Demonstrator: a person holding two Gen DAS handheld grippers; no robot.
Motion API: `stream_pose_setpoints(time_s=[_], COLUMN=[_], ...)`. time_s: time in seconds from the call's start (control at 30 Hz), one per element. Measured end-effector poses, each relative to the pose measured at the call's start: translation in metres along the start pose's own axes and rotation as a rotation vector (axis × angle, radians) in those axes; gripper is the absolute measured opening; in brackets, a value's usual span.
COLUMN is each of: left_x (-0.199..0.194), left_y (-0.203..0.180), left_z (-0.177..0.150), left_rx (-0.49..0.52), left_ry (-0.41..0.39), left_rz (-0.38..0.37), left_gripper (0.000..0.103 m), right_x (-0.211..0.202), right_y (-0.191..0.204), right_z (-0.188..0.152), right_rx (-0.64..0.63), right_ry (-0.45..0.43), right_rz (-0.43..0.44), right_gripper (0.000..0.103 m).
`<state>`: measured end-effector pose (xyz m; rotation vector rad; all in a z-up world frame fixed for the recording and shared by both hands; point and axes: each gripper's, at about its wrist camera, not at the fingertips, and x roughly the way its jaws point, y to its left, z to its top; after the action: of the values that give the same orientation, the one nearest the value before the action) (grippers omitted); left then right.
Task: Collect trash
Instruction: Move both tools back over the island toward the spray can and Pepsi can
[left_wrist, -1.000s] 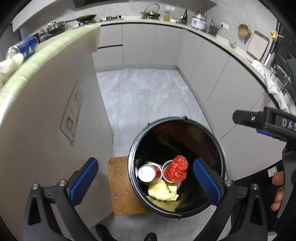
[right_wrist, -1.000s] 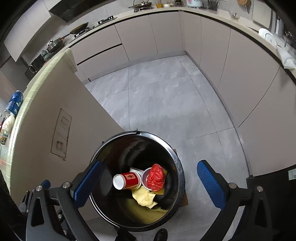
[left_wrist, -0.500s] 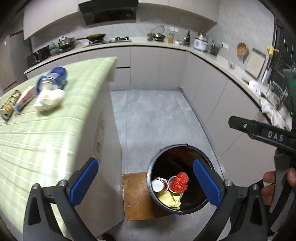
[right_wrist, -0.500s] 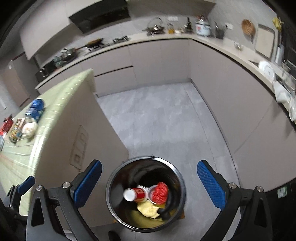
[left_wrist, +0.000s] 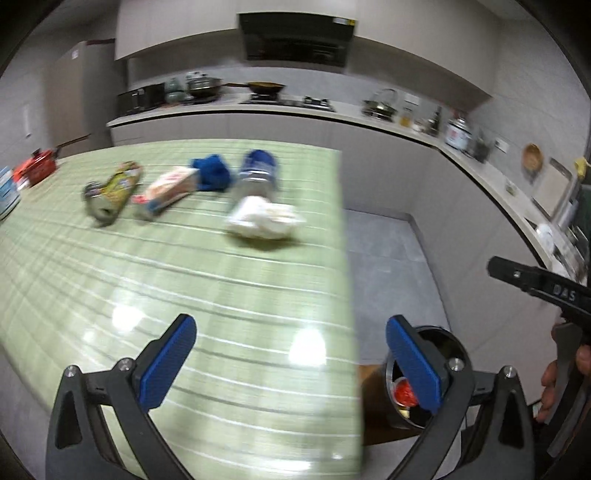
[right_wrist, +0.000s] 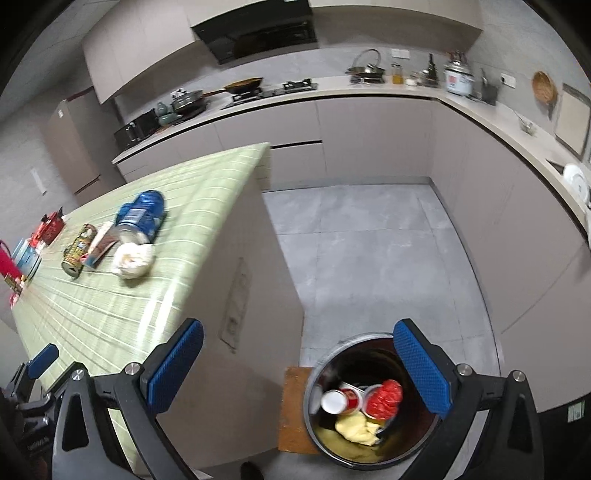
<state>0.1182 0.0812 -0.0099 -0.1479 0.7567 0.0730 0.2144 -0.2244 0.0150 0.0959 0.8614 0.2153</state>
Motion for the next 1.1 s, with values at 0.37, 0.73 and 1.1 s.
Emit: stream_pose_setpoints(time_s=[0.37, 0.73, 1.1], left_x=[0.001, 0.024, 0.069], left_y=[0.103, 0.184, 0.226], left_z=[0.019, 0.043, 0.082], left_rx=[-0.054, -0.074, -0.087], left_ry=[-0.029, -0.018, -0.014], left_rz=[0.075, 0.077, 0.049], left_gripper=[0.096, 0.088, 0.077], right_x=[0.018, 0.049, 0.091], right_y=[0.114, 0.196, 0.238], right_z=[0.017, 0.044, 0.070], right_rx=[-0.089, -0.131, -0.124], right_ry=[-0.027, -0.039, -0.029], right_rz=[0.069, 0.087, 0.060], right_gripper=[0.103, 0.103, 0.103])
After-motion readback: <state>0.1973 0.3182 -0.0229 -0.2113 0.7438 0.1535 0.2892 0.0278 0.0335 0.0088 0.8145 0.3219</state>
